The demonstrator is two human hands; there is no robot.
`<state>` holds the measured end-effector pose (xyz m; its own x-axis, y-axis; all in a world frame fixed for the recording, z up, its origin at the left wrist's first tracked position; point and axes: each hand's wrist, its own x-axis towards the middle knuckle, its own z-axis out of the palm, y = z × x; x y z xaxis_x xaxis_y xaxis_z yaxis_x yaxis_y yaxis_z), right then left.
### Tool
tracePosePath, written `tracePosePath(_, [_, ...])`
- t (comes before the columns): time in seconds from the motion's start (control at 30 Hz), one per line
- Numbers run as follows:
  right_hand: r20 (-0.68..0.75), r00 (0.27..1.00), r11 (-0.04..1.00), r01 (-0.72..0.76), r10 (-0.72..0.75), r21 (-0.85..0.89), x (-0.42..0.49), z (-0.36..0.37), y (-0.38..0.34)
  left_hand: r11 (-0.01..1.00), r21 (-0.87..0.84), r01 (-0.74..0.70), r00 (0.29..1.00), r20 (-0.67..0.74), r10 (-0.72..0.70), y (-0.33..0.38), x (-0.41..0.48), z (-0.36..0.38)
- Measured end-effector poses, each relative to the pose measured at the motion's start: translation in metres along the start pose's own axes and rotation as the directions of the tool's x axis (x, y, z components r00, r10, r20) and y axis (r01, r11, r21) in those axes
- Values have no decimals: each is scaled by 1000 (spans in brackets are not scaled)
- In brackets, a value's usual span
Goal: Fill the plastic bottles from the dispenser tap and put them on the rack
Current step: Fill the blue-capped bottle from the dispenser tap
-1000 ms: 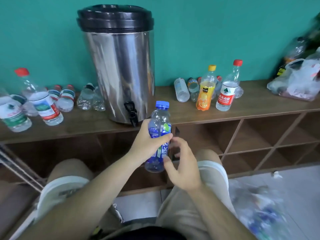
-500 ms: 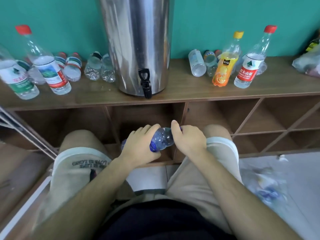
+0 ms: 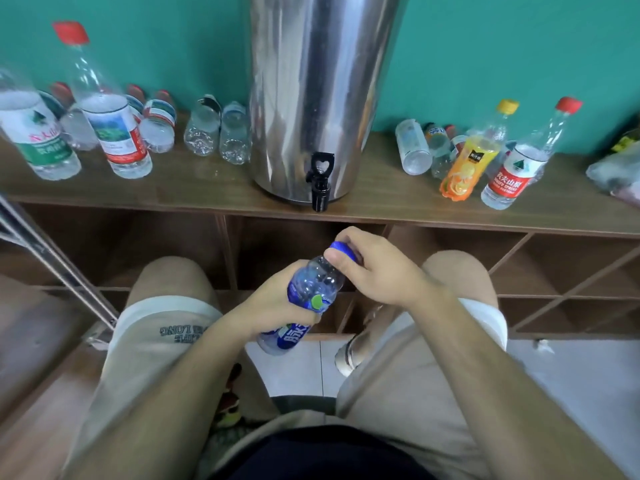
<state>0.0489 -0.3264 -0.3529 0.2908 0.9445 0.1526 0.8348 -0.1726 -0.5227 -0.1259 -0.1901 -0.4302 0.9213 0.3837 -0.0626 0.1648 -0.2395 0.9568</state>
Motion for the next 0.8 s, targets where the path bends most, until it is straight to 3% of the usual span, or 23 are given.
tracePosePath(0.17, [137, 983, 990, 109, -120, 86, 1, -19, 0, 989, -127, 77, 995, 71, -69, -6, 4, 0])
tracePosePath(0.27, [67, 989, 976, 118, -132, 181, 1, -28, 0, 972, -196, 126, 989, 103, -108, -7, 9, 1])
tracePosePath(0.33, [-56, 991, 966, 128, -118, 225, 3, -36, 7, 960, -221, 173, 984, 87, -157, -4, 13, 1])
tracePosePath(0.43, [-266, 963, 956, 27, 54, 292, 11, -41, 26, 964, -166, 207, 975, -48, -217, -1, 22, 0])
tracePosePath(0.57, [-444, 843, 925, -149, 303, 349, 40, -32, 55, 965, -110, 240, 951, -172, -256, 0, 35, -5])
tracePosePath(0.67, [-483, 774, 884, -204, 408, 421, 64, -22, 71, 968, -62, 241, 943, -220, -249, 3, 46, -8])
tracePosePath(0.8, [-483, 777, 907, -273, 404, 320, 81, -12, 92, 976, -50, 210, 947, -238, -216, 4, 58, -12])
